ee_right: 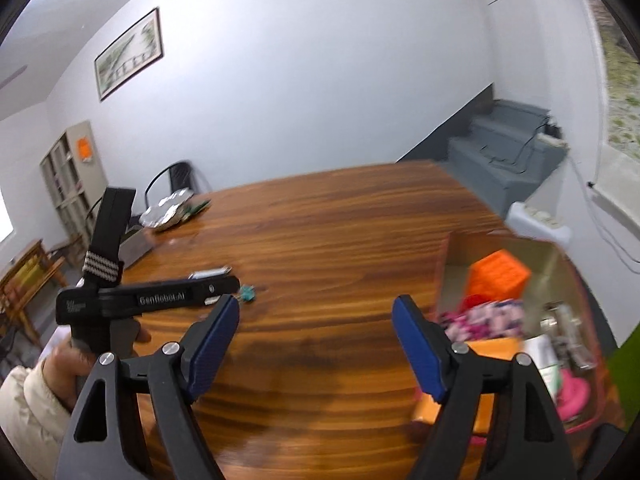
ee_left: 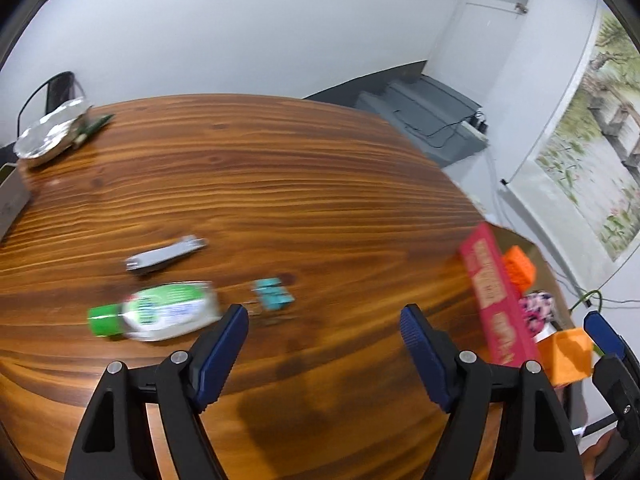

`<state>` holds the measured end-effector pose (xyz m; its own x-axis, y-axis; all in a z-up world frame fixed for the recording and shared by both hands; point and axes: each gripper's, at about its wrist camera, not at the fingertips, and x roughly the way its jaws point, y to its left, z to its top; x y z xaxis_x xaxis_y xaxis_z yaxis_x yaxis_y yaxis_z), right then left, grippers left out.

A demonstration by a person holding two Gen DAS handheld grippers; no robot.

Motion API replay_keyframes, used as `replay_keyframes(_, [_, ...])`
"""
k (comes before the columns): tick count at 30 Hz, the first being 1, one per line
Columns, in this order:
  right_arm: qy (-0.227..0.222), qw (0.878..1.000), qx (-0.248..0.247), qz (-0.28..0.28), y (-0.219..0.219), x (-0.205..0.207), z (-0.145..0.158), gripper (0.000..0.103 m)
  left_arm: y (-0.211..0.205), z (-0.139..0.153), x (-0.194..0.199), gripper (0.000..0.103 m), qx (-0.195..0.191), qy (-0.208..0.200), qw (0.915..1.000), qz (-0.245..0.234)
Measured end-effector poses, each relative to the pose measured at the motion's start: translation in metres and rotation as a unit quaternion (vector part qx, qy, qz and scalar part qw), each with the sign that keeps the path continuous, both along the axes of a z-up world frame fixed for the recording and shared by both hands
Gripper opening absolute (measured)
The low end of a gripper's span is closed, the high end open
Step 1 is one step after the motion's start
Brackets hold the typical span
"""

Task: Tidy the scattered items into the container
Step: 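Move both grippers back toward the sanitizer bottle and binder clip, then grasp the Dettol bottle with the left gripper while the right gripper grasps the teal binder clip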

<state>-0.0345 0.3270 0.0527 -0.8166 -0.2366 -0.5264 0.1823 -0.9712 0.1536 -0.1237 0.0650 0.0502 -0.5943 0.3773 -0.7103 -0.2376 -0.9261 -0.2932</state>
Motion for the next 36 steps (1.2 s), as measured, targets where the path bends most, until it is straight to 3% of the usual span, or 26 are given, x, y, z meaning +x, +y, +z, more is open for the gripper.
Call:
replay_keyframes(7, [-0.035, 0.999, 0.010, 0.024, -0.031, -0.010, -0.026, 0.082, -0.062, -0.026, -0.021, 0.080, -0.035, -0.004, 0.9987, 0.036])
replay_keyframes(10, [-0.045, 0.999, 0.010, 0.027, -0.037, -0.015, -0.033, 0.082, -0.072, -0.031, -0.027, 0.080, -0.042, -0.003, 0.9987, 0.029])
replay_keyframes(22, [-0.083, 0.996, 0.009, 0.030, -0.047, -0.025, -0.055, 0.082, -0.055, -0.053, -0.034, 0.080, -0.091, -0.018, 0.9945, -0.050])
replay_keyframes(27, [-0.086, 0.996, 0.002, 0.029, -0.046, -0.026, -0.056, 0.082, -0.050, -0.054, -0.033, 0.080, -0.115, -0.011, 0.9926, -0.038])
replay_keyframes(31, [-0.086, 0.996, 0.001, 0.030, -0.046, -0.025, -0.056, 0.082, -0.052, -0.053, -0.040, 0.080, -0.102, -0.015, 0.9945, -0.018])
replay_keyframes(36, [-0.093, 0.995, 0.004, 0.029, -0.047, -0.027, -0.060, 0.082, -0.045, -0.052, -0.041, 0.052, -0.122, -0.010, 0.9925, 0.000])
